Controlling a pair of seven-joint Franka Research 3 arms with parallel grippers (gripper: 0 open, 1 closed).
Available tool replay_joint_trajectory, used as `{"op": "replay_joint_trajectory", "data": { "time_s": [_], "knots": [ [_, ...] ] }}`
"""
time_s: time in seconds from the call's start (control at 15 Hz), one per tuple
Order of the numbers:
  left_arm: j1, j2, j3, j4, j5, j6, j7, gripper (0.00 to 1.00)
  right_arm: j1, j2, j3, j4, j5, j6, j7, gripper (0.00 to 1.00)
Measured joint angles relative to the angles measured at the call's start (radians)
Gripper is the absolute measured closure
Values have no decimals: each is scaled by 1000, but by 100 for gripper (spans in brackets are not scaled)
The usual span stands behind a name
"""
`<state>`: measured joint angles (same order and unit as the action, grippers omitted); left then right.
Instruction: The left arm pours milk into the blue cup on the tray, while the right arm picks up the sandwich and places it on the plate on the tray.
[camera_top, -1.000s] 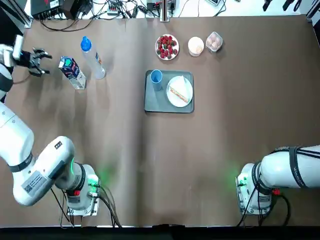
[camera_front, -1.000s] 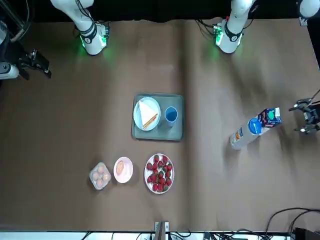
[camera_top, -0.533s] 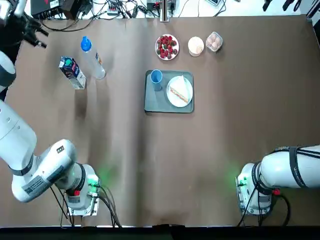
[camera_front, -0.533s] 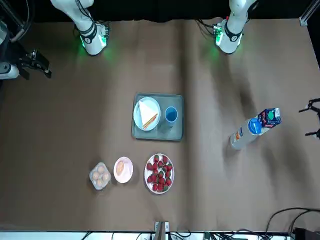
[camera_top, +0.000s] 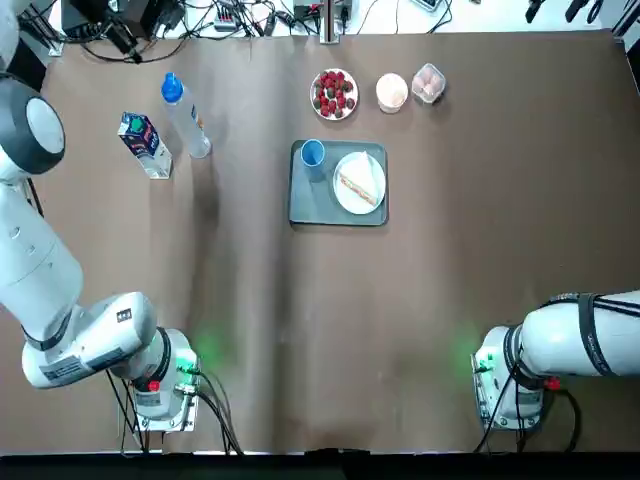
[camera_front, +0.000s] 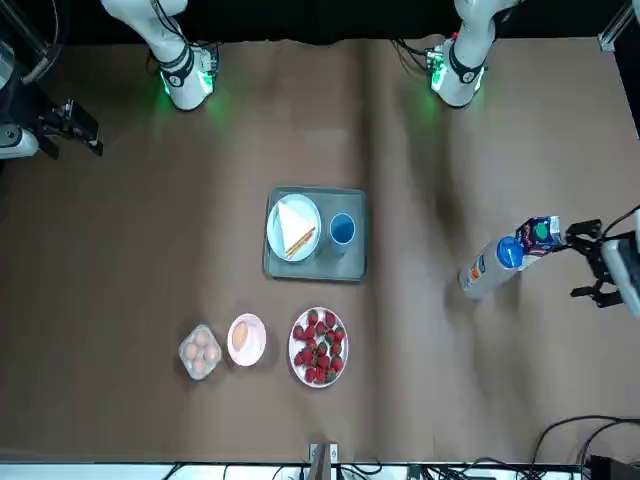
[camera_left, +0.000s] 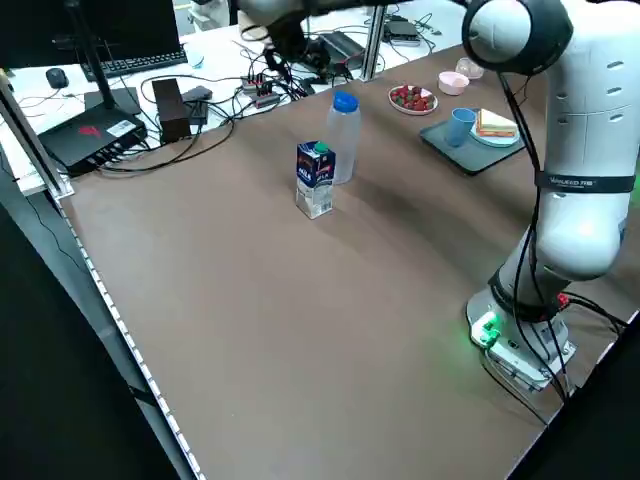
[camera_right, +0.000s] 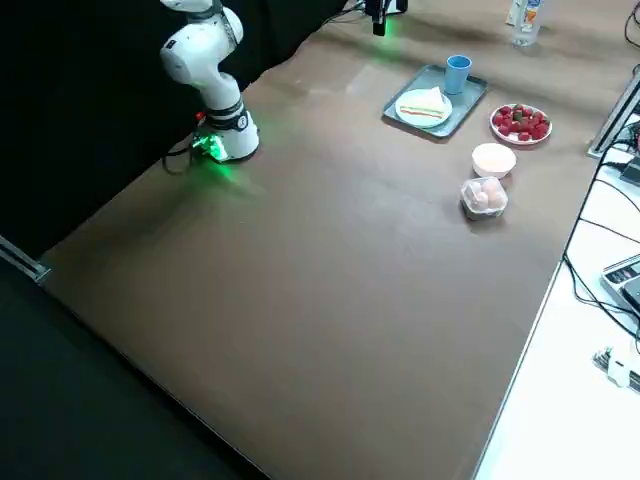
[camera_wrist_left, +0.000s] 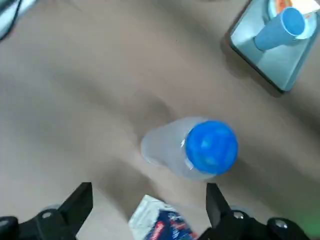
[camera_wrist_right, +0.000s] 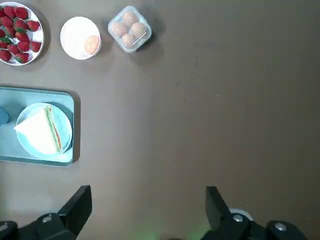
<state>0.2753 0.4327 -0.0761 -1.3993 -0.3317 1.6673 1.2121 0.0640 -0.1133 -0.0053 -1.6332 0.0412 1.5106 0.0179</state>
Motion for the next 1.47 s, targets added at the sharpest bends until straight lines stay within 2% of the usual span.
{"op": "replay_joint_trajectory", "data": {
  "time_s": [0.33,0.73,1.07,1.47],
  "knots": [
    [-162,-65,-3,-32,114,0,-410,0,-28,0,-2,-1,0,-3,3,0],
    [-293,-211,-4,-166,232,-2,-824,0,-54,0,-3,-1,0,-3,7,0],
    [-358,-306,-4,-204,320,-51,-1031,0,-59,-6,-3,-15,-6,-4,7,0],
    [-344,-399,6,-204,323,-156,-1189,0,-84,-15,-3,-24,-6,-4,7,0]
  ]
}}
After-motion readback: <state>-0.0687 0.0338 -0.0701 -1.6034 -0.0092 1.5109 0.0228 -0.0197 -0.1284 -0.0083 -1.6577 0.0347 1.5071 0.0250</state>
